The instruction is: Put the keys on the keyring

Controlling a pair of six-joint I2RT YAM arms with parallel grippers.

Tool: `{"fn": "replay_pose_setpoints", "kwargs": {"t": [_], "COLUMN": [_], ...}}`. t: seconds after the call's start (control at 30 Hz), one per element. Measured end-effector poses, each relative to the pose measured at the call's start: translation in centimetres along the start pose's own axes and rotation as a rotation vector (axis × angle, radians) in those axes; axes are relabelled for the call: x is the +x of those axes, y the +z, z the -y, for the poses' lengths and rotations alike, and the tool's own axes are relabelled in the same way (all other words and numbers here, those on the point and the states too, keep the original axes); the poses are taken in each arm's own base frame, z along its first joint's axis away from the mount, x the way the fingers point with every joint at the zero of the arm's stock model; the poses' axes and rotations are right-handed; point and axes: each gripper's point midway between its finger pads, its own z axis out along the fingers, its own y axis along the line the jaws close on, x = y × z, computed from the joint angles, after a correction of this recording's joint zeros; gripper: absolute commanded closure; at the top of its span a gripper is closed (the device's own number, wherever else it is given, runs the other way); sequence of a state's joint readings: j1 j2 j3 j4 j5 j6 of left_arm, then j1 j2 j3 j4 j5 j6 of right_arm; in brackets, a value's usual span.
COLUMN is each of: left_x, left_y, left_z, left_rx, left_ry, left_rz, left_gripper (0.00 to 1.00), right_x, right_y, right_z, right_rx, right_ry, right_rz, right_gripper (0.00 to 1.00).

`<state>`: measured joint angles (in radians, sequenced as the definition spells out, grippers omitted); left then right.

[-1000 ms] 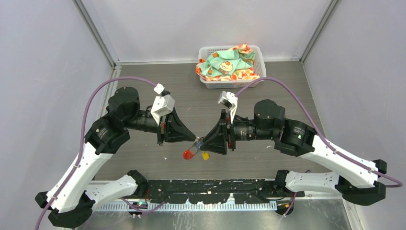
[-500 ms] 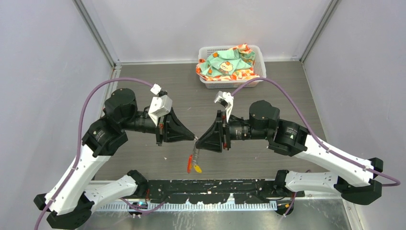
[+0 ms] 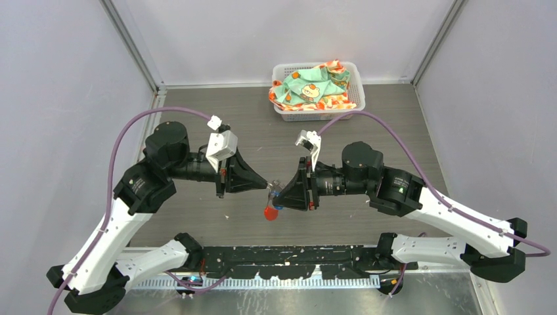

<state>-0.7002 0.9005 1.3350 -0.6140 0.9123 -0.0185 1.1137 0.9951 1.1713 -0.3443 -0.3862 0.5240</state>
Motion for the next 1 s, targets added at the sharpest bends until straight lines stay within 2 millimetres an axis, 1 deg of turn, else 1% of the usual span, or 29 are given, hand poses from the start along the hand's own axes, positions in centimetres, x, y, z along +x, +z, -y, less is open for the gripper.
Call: {"fn": "replay_pose_setpoints", "kwargs": {"t": [0.1,0.2,0.3,0.47,0.63,0.77,0.83,0.87,0.9,0.97,1.0], "left_x": [0.6,1.6,2.1,2.2,2.1,2.2,2.1,2.2,2.2,2.2,2.2], "left_y": [0.0,0.0,0.1,0.1,0.0,-0.1,-0.1,-0.1,-0.1,-0.1,-0.1], "left_z": [-0.3,-0.5,-0.7,-0.7,-0.7,-0.6,-0.5,-0.5,-0.5,-0.5,-0.5], "left_rx": [-0.009,-0.016,-0.02,-0.019,-0.02,-0.019,-0.019,-0.019,-0.019,-0.019,-0.019], "left_ry": [0.016,0.017,0.013,0.015,0.019,0.022,0.025,0.025,0.025,0.025,0.025], "left_rz": [-0.013,-0.033,-0.045,-0.047,-0.046,-0.045,-0.044,-0.044,-0.044,-0.044,-0.044], "left_gripper": [1.0,1.0,1.0,1.0,1.0,1.0,1.0,1.0,1.0,1.0,1.0], "right_x": [0.2,-0.5,-1.2,-1.4,-1.1,-1.7,-2.1,-2.3,-2.5,-2.9,-3.0], "right_y": [-0.5,-1.1,-1.5,-1.7,-1.3,-1.4,-1.6,-1.7,-1.8,-2.2,-2.4], "right_z": [0.0,-0.7,-1.1,-1.2,-0.7,-0.6,-0.7,-0.7,-0.7,-0.7,-0.8], "right_rx": [0.016,0.018,0.016,0.019,0.037,0.054,0.06,0.065,0.07,0.081,0.084], "right_ry": [0.0,-0.017,-0.034,-0.045,-0.049,-0.06,-0.066,-0.068,-0.072,-0.079,-0.081], "right_rz": [-0.024,-0.023,-0.011,-0.019,-0.038,-0.019,-0.004,0.004,0.012,0.033,0.042], "right_gripper": [0.81,0.81,0.82,0.84,0.87,0.9,0.9,0.89,0.83,0.6,0.52]}}
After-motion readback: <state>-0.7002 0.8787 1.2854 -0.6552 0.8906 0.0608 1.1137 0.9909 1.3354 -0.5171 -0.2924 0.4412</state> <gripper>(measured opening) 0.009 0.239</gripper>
